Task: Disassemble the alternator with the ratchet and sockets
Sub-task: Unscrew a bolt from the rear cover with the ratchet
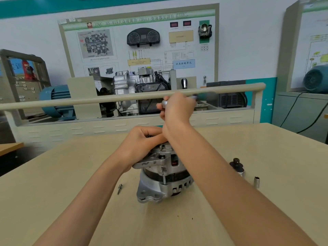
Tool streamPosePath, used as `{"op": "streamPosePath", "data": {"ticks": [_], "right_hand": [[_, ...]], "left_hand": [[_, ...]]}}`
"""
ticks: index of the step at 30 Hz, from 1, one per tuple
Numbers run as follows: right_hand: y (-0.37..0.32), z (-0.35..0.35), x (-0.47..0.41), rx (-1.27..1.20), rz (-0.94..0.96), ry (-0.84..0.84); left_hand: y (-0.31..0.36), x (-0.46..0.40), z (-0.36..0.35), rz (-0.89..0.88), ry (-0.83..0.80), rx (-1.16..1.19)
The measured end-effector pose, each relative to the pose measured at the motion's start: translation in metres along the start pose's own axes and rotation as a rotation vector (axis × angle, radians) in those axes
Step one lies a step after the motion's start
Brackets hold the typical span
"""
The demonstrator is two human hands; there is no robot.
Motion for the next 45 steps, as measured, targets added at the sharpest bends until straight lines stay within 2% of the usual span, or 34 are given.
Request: {"op": "streamPosePath", "data": {"ticks": [2,5,8,12,15,17,20,24,27,30,32,35,40,45], "right_hand": [[0.000,0.001,0.003,-0.082,0.044,0.073],[-0.011,-0.001,0.002,-0.116,-0.127,-0.006],[-0.016,0.001,-0.003,-0.061,-0.319,-0.163],[-0.014,-0.001,-0.008,0.028,-0.564,-0.458],[-0.012,-0.009,-0.004,0.152,-0.643,-0.658],[-0.010,-0.014,0.000,0.214,-0.640,-0.718],[-0.009,-0.016,0.005,0.216,-0.602,-0.714],[-0.011,-0.012,0.008,0.158,-0.517,-0.611],[-0.008,-0.011,0.009,0.123,-0.349,-0.363],[-0.004,-0.008,0.009,0.019,-0.022,-0.049],[-0.002,-0.006,0.011,-0.047,0.050,0.012],[-0.006,-0.006,0.011,-0.014,-0.055,-0.026],[-0.006,-0.013,0.007,0.091,-0.344,-0.356],[-0.007,-0.012,0.007,0.039,-0.529,-0.539]], "left_hand": [[0.000,0.000,0.001,0.010,0.014,-0.026],[0.003,-0.001,0.003,0.058,0.004,-0.039],[0.004,-0.006,0.002,0.112,-0.054,-0.063],[0.003,-0.004,-0.003,0.113,-0.111,-0.005],[0.002,-0.002,-0.002,0.083,-0.106,0.048],[0.003,0.000,-0.001,0.076,-0.081,0.078],[0.002,0.001,-0.001,0.074,-0.043,0.070],[0.001,0.001,-0.002,0.079,-0.010,0.045],[0.001,0.002,-0.003,0.072,0.000,0.032],[0.001,0.001,-0.001,0.044,0.046,-0.055],[0.002,0.002,-0.002,0.031,0.037,-0.059],[0.002,0.001,-0.002,0.052,0.003,-0.026],[-0.004,0.000,0.000,0.117,-0.066,-0.015],[0.000,0.003,-0.001,0.092,-0.111,0.016]]}}
Point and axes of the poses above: each hand's wrist, its own x-axis away from the middle knuckle, its own z-axis out of the back of the hand, y = z × x, the point moved 3 cm from there along -x, towards the middle knuckle, and after that the axes turned 5 degrees about -y, right-handed, at the moved point
